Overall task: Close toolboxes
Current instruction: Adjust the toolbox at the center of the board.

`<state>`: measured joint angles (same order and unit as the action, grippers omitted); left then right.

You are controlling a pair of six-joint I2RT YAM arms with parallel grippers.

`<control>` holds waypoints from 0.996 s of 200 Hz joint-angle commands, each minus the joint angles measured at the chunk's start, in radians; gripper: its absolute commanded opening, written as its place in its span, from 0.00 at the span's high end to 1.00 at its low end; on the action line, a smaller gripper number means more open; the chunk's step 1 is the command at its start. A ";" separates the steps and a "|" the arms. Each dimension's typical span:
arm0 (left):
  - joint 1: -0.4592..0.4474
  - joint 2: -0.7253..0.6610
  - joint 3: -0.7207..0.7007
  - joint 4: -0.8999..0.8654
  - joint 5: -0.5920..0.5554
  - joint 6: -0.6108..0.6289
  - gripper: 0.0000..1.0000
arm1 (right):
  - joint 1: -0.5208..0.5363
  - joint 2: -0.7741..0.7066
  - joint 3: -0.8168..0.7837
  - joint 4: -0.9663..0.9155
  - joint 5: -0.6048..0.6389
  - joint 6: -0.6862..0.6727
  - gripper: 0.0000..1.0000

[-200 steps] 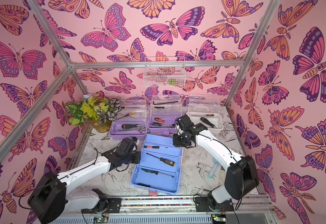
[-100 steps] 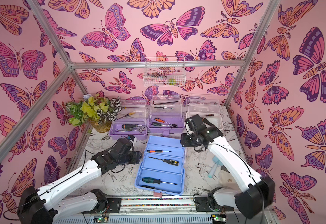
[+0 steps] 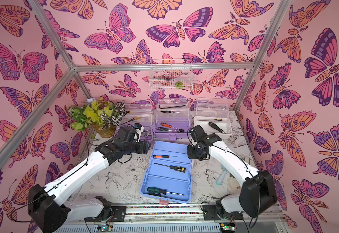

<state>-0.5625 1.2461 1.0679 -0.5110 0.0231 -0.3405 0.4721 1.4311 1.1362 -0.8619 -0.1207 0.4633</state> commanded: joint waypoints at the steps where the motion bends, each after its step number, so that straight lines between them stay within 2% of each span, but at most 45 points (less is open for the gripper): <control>1: 0.032 -0.059 -0.021 -0.048 -0.007 0.027 0.29 | 0.021 0.043 0.053 0.017 -0.017 -0.012 0.73; 35: 0.080 -0.107 -0.034 -0.077 -0.005 0.042 0.28 | 0.056 0.133 0.186 -0.045 0.008 -0.104 0.93; 44: 0.088 -0.114 -0.034 -0.083 -0.004 0.043 0.28 | 0.061 0.191 0.229 -0.056 -0.005 -0.149 0.95; 76: 0.097 -0.122 -0.036 -0.086 0.007 0.040 0.27 | 0.063 0.312 0.415 -0.140 -0.103 -0.395 0.90; 89: 0.101 -0.114 -0.033 -0.086 0.015 0.039 0.27 | 0.059 0.356 0.505 -0.199 -0.072 -0.434 0.88; 100: 0.102 -0.104 -0.031 -0.086 0.022 0.037 0.26 | 0.051 0.374 0.564 -0.241 -0.065 -0.438 0.82; 110: 0.102 -0.094 -0.031 -0.085 0.026 0.036 0.26 | 0.042 0.369 0.583 -0.254 -0.057 -0.418 0.68; 131: 0.104 -0.079 -0.038 -0.071 0.027 0.035 0.26 | 0.028 0.309 0.542 -0.291 0.019 -0.314 0.49; 150: 0.105 -0.064 -0.040 -0.059 0.031 0.038 0.26 | 0.026 0.194 0.406 -0.307 0.134 -0.147 0.47; 182: 0.110 -0.033 -0.037 -0.036 0.048 0.056 0.26 | 0.069 -0.090 0.084 -0.272 0.201 0.059 0.43; 199: 0.112 -0.024 -0.038 -0.015 0.062 0.072 0.25 | 0.090 -0.206 -0.065 -0.269 0.193 0.158 0.43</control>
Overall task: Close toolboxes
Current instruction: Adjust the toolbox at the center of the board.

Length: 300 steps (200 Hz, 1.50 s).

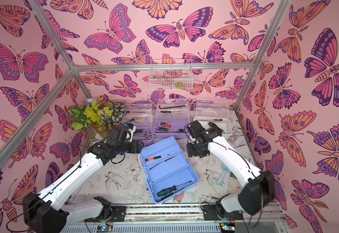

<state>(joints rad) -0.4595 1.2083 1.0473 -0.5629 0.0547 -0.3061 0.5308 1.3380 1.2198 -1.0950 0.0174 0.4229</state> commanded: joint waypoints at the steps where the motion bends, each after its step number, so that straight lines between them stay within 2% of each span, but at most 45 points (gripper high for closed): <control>1: 0.009 0.014 -0.018 0.038 0.031 0.038 0.25 | 0.032 -0.119 -0.155 -0.033 0.052 0.203 0.43; 29: 0.010 0.012 -0.030 0.063 0.015 0.040 0.24 | 0.048 -0.216 -0.312 0.077 -0.016 0.293 0.46; 65: 0.010 -0.012 -0.048 0.062 0.025 0.032 0.23 | 0.071 -0.180 -0.386 0.112 -0.040 0.303 0.50; 84: 0.010 -0.031 -0.059 0.063 0.023 0.023 0.23 | 0.075 -0.173 -0.421 0.145 -0.057 0.303 0.55; 103: 0.010 -0.041 -0.064 0.062 0.025 0.021 0.22 | 0.075 -0.151 -0.420 0.146 -0.037 0.286 0.63; 155: 0.010 -0.056 -0.061 0.046 0.020 0.019 0.20 | 0.059 -0.026 -0.356 0.123 0.040 0.197 0.70; 179: 0.009 -0.070 -0.063 0.044 0.016 0.016 0.20 | -0.013 0.049 -0.295 0.140 0.093 0.070 0.71; 210: 0.010 -0.085 -0.059 0.039 0.020 0.013 0.20 | -0.054 0.145 -0.173 0.206 0.205 -0.068 0.67; 229: 0.010 -0.085 -0.059 0.034 0.017 0.013 0.19 | -0.064 0.193 -0.073 0.157 0.236 -0.069 0.64; 245: 0.010 -0.085 -0.061 0.033 0.014 0.012 0.19 | -0.063 0.188 -0.020 0.086 0.258 -0.019 0.54; 264: 0.010 -0.084 -0.063 0.030 0.006 0.013 0.19 | -0.059 0.105 -0.038 0.013 0.236 0.081 0.45; 277: 0.011 -0.081 -0.062 0.031 0.002 0.016 0.18 | -0.055 0.010 -0.116 0.028 0.180 0.143 0.34; 300: 0.027 -0.075 -0.055 0.037 0.039 0.020 0.18 | -0.054 -0.164 -0.276 0.075 0.090 0.223 0.32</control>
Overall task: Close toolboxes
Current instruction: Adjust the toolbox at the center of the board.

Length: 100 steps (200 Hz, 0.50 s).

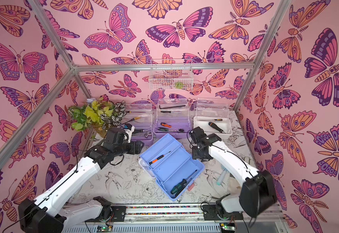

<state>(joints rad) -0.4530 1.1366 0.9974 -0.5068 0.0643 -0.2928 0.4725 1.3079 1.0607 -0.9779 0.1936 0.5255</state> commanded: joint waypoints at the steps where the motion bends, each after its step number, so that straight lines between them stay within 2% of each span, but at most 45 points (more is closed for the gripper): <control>1: 0.021 -0.003 -0.005 -0.018 0.033 0.007 0.18 | 0.005 -0.139 -0.122 -0.041 -0.091 0.123 0.31; 36: 0.033 0.002 -0.008 0.001 0.061 0.006 0.18 | 0.014 -0.235 -0.249 0.020 -0.146 0.177 0.32; 79: 0.034 -0.019 -0.029 0.000 0.055 -0.008 0.13 | 0.022 -0.205 -0.336 0.170 -0.233 0.204 0.34; 100: 0.034 -0.032 -0.037 0.000 0.053 -0.012 0.13 | 0.021 -0.158 -0.348 0.215 -0.254 0.205 0.38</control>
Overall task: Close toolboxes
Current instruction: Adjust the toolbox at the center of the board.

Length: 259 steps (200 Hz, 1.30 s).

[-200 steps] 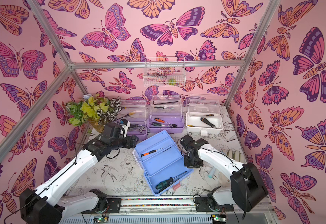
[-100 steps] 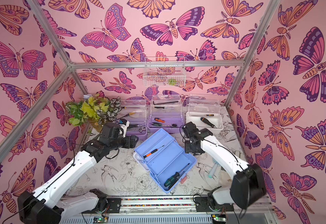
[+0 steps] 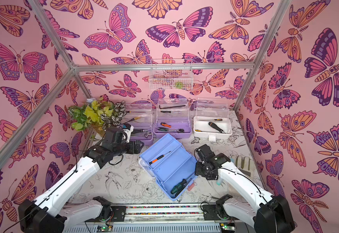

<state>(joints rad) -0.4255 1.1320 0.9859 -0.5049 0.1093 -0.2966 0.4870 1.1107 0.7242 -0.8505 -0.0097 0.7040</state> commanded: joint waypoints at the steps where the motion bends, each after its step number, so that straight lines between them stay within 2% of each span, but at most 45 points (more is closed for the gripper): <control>1: 0.006 -0.028 -0.026 -0.002 0.009 -0.009 0.13 | 0.006 0.041 -0.011 0.088 -0.052 0.027 0.38; 27: 0.007 -0.028 -0.024 -0.002 0.033 -0.011 0.11 | 0.006 0.095 0.005 0.089 -0.031 0.003 0.49; 91: 0.007 -0.044 -0.035 -0.038 0.016 -0.031 0.10 | -0.024 0.284 0.133 0.039 0.065 -0.090 0.87; 123: 0.008 -0.045 -0.072 -0.060 0.006 -0.078 0.09 | -0.075 0.381 0.215 0.025 0.071 -0.160 0.90; 149: 0.008 -0.061 -0.137 -0.057 0.018 -0.127 0.09 | -0.130 0.431 0.262 0.027 0.062 -0.217 0.98; 186: 0.007 -0.082 -0.204 -0.041 0.037 -0.179 0.11 | -0.168 0.487 0.326 0.043 0.009 -0.272 0.97; 211: 0.006 -0.077 -0.264 -0.006 0.063 -0.219 0.12 | -0.175 0.470 0.355 0.031 -0.045 -0.286 0.72; 259: -0.027 -0.056 -0.346 0.033 0.099 -0.268 0.26 | -0.191 0.325 0.296 -0.001 -0.141 -0.251 0.48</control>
<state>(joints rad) -0.4343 1.0645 0.6762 -0.5026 0.1726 -0.5220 0.3096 1.5097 1.0500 -0.8135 -0.0826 0.4412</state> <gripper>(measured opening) 0.779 0.470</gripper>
